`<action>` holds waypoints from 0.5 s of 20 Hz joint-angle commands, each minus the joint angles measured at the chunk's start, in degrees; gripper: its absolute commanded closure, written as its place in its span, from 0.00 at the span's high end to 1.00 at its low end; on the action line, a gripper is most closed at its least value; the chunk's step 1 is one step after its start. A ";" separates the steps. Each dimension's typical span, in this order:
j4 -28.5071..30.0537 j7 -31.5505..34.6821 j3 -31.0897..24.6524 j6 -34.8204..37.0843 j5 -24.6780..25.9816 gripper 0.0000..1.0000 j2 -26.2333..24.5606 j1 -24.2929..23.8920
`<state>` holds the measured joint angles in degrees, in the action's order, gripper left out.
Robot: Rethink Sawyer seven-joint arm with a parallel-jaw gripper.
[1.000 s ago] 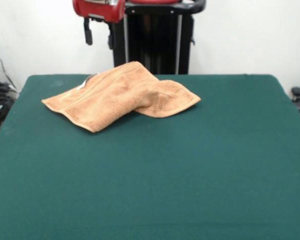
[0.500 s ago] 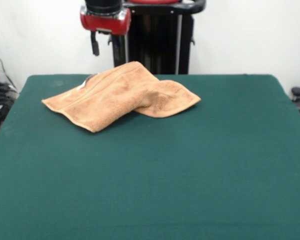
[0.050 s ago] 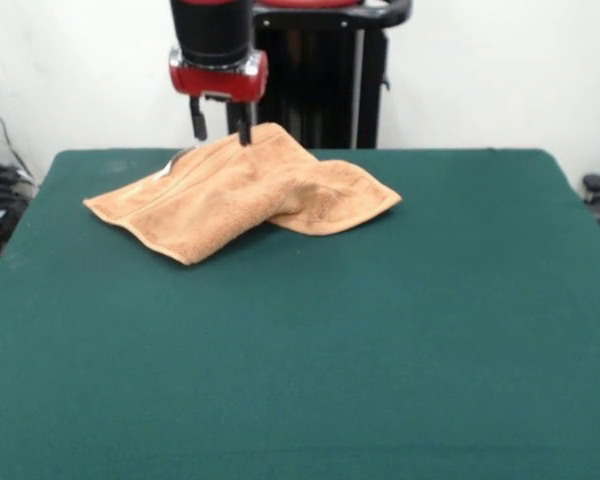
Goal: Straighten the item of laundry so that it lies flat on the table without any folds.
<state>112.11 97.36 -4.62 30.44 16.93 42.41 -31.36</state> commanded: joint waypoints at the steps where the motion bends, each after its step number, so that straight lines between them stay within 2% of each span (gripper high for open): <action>1: -5.79 0.14 -6.27 0.63 1.27 1.00 -5.06 2.37; 10: -9.79 0.05 -6.29 1.02 0.94 1.00 -8.14 2.56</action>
<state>107.04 97.36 -4.71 30.44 16.93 37.27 -31.01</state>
